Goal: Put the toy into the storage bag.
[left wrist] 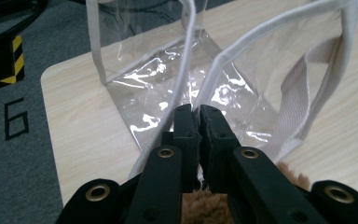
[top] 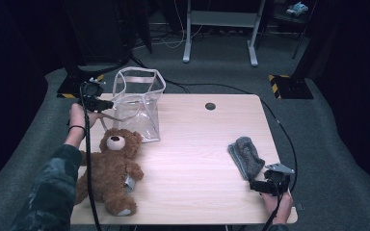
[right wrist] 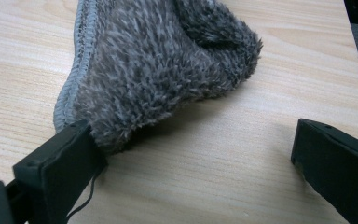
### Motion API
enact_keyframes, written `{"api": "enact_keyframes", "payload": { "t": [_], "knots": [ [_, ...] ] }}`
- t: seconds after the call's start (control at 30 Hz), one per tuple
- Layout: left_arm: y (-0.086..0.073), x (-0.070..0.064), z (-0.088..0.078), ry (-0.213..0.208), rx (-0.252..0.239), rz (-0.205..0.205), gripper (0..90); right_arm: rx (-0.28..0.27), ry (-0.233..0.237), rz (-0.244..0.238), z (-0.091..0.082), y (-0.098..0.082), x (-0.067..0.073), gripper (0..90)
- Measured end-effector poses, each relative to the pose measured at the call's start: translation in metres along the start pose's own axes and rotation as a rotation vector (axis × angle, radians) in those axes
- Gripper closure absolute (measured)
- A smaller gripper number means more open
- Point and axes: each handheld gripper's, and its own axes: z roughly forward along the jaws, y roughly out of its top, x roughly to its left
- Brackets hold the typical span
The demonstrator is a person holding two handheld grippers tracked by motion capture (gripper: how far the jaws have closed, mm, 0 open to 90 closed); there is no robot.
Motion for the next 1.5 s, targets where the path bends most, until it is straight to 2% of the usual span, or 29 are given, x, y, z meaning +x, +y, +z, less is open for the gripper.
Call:
{"api": "enact_keyframes", "payload": {
  "t": [0.17, 0.2, 0.23, 0.27, 0.4, 0.47, 0.5, 0.57, 0.6, 0.63, 0.67, 0.7, 0.73, 0.77, 0.8, 0.83, 0.93, 1.0, 1.03, 1.1, 1.17, 1.23, 1.27, 1.33, 1.4, 1.47, 1.5],
  "knots": [
    [0.004, 0.0, 0.006, 0.033, -0.003, 0.003, 87.2, 0.001, 0.0, 0.002, 0.0, 0.0, 0.0, 1.5],
    [0.005, 0.0, 0.007, 0.036, -0.01, -0.01, 87.2, 0.001, 0.0, 0.001, 0.0, 0.0, 0.0, 1.5],
    [0.006, 0.0, 0.009, 0.028, -0.016, -0.02, 87.4, 0.0, 0.001, -0.001, 0.0, 0.0, 0.0, 1.5],
    [0.008, 0.001, 0.009, 0.031, -0.006, -0.013, 87.4, 0.0, 0.001, -0.001, 0.0, 0.0, 0.0, 1.5],
    [0.015, -0.006, 0.015, 0.036, -0.03, -0.02, 87.5, 0.001, 0.0, 0.002, 0.0, 0.0, 0.0, 1.5],
    [0.018, -0.009, 0.018, 0.012, -0.049, -0.04, 87.6, 0.002, -0.002, 0.003, 0.0, 0.0, 0.0, 1.4],
    [0.019, -0.013, 0.019, 0.018, -0.048, -0.035, 87.6, 0.001, 0.0, 0.003, 0.0, 0.0, 0.0, 1.5],
    [0.021, -0.017, 0.018, 0.004, -0.037, -0.006, 86.6, 0.002, 0.0, 0.002, 0.0, 0.0, 0.0, 1.5],
    [0.021, -0.02, 0.018, 0.016, -0.041, -0.008, 80.5, 0.002, -0.002, 0.003, 0.0, 0.0, 0.0, 1.5],
    [0.022, -0.022, 0.016, 0.022, -0.037, 0.001, 67.9, -0.003, -0.001, -0.009, 0.0, 0.0, 0.0, 1.5],
    [0.022, -0.024, 0.013, 0.032, -0.024, 0.012, 61.7, -0.003, -0.002, -0.009, 0.0, 0.0, 0.0, 1.5],
    [0.023, -0.025, 0.011, 0.061, -0.008, 0.034, 55.7, -0.005, -0.003, -0.009, 0.0, 0.0, 0.0, 1.5],
    [0.023, -0.025, 0.008, 0.059, -0.009, 0.032, 49.8, -0.005, -0.005, -0.01, 0.0, 0.0, 0.0, 1.5],
    [0.021, -0.022, 0.004, 0.072, 0.013, 0.036, 44.9, -0.005, -0.004, -0.01, 0.0, 0.0, 0.0, 1.5],
    [0.021, -0.022, 0.004, 0.072, 0.013, 0.036, 43.3, -0.005, -0.004, -0.01, 0.0, 0.0, 0.0, 1.5],
    [0.019, -0.019, 0.003, 0.079, 0.026, 0.021, 43.3, -0.005, -0.005, -0.011, 0.0, 0.0, 0.0, 1.5],
    [0.016, -0.012, -0.002, 0.061, 0.02, 0.003, 44.9, -0.006, -0.008, -0.014, 0.0, 0.0, 0.0, 1.5],
    [0.015, -0.011, -0.002, 0.049, 0.006, -0.006, 48.2, -0.003, -0.008, -0.005, 0.0, 0.0, 0.001, 1.5],
    [0.015, -0.01, -0.004, 0.043, 0.015, 0.005, 56.2, -0.005, -0.006, -0.011, 0.0, 0.0, 0.0, 1.5],
    [0.014, -0.011, -0.002, 0.043, 0.013, -0.006, 57.8, -0.005, -0.005, -0.01, 0.0, 0.0, 0.0, 1.5],
    [0.015, -0.01, -0.005, 0.046, 0.003, -0.007, 54.7, -0.005, -0.005, -0.011, 0.0, 0.0, 0.0, 1.5],
    [0.015, -0.008, -0.008, 0.078, -0.028, -0.021, 46.5, -0.004, -0.008, -0.008, 0.0, 0.0, 0.001, 1.5],
    [0.014, -0.006, -0.009, 0.077, -0.04, -0.032, 42.7, -0.005, -0.008, -0.013, 0.0, 0.0, 0.0, 1.5],
    [0.011, -0.001, -0.008, 0.075, -0.018, -0.049, 42.3, -0.003, -0.009, -0.007, 0.0, 0.0, 0.001, 1.5],
    [0.007, 0.005, -0.006, 0.039, 0.001, -0.069, 41.9, -0.006, -0.006, -0.011, 0.0, 0.0, 0.0, 1.5],
    [0.003, 0.01, -0.002, 0.005, 0.026, -0.09, 47.3, -0.005, -0.006, -0.009, 0.0, 0.0, 0.0, 1.5],
    [0.001, 0.011, -0.001, 0.0, 0.028, -0.082, 52.4, -0.006, -0.007, -0.011, 0.0, 0.0, 0.0, 1.5]
  ]
}}
